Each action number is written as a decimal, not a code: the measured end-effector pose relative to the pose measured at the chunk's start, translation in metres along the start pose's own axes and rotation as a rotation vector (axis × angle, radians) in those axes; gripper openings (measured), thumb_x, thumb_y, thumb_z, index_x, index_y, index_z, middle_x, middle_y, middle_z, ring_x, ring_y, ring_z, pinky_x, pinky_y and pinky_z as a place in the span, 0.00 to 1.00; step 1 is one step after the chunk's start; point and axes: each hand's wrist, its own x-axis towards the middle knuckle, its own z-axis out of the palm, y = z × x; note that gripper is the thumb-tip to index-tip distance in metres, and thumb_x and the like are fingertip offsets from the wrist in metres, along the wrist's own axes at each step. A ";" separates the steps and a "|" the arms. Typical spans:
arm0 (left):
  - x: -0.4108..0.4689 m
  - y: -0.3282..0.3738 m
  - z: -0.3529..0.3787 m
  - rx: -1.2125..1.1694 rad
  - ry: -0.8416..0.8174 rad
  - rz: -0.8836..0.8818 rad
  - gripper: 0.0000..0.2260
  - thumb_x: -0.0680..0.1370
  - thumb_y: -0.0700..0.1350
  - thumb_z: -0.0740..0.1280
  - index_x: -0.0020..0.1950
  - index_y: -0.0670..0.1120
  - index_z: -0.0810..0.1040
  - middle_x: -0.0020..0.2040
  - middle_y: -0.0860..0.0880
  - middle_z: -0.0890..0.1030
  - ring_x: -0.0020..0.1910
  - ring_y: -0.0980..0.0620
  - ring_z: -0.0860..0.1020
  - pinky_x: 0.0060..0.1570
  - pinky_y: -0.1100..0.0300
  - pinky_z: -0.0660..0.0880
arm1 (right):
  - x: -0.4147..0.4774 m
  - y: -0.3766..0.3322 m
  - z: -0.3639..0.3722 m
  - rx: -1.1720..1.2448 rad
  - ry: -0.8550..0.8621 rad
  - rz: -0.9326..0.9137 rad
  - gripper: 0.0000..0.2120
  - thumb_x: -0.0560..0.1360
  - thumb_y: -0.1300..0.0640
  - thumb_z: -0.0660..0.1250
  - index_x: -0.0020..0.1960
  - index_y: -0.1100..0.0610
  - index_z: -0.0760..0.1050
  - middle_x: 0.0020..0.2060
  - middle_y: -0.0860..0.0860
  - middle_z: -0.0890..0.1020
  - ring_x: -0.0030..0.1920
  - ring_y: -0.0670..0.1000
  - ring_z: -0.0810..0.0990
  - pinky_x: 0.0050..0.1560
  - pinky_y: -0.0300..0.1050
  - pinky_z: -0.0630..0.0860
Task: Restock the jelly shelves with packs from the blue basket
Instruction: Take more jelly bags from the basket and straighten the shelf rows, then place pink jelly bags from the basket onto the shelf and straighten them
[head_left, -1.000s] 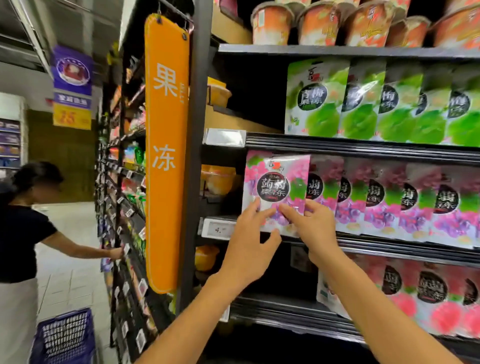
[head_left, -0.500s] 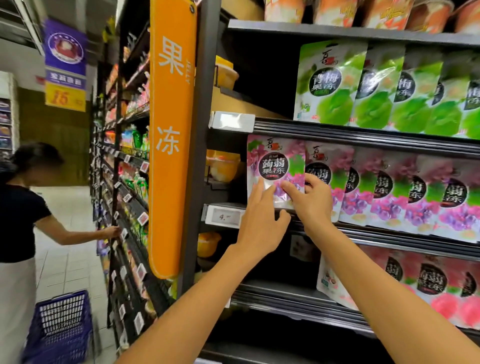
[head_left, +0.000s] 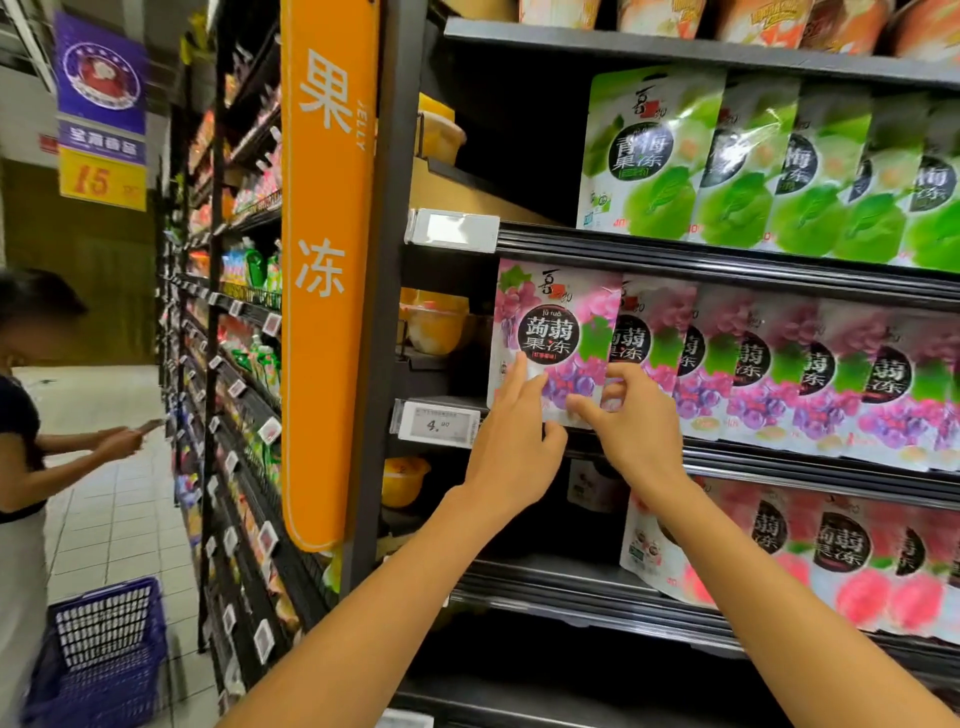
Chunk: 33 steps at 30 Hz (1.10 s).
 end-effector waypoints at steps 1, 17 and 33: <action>0.000 -0.001 0.001 0.001 0.001 -0.002 0.26 0.81 0.42 0.61 0.78 0.48 0.59 0.81 0.51 0.48 0.80 0.52 0.49 0.72 0.55 0.63 | -0.001 0.001 -0.003 -0.082 0.007 -0.001 0.24 0.71 0.44 0.74 0.63 0.54 0.74 0.41 0.42 0.77 0.50 0.50 0.78 0.53 0.49 0.75; 0.007 -0.003 0.007 0.078 -0.045 -0.005 0.28 0.80 0.42 0.64 0.78 0.48 0.57 0.81 0.48 0.47 0.80 0.50 0.51 0.69 0.55 0.66 | 0.000 -0.002 0.007 -0.264 0.126 0.034 0.21 0.71 0.42 0.74 0.60 0.48 0.76 0.44 0.44 0.83 0.55 0.50 0.77 0.55 0.47 0.57; -0.056 0.011 0.027 -0.335 0.198 -0.028 0.12 0.77 0.36 0.64 0.56 0.49 0.78 0.53 0.58 0.80 0.53 0.64 0.77 0.53 0.74 0.71 | -0.057 0.041 -0.017 0.183 0.223 0.006 0.05 0.77 0.55 0.67 0.53 0.48 0.76 0.43 0.41 0.79 0.43 0.50 0.76 0.47 0.51 0.76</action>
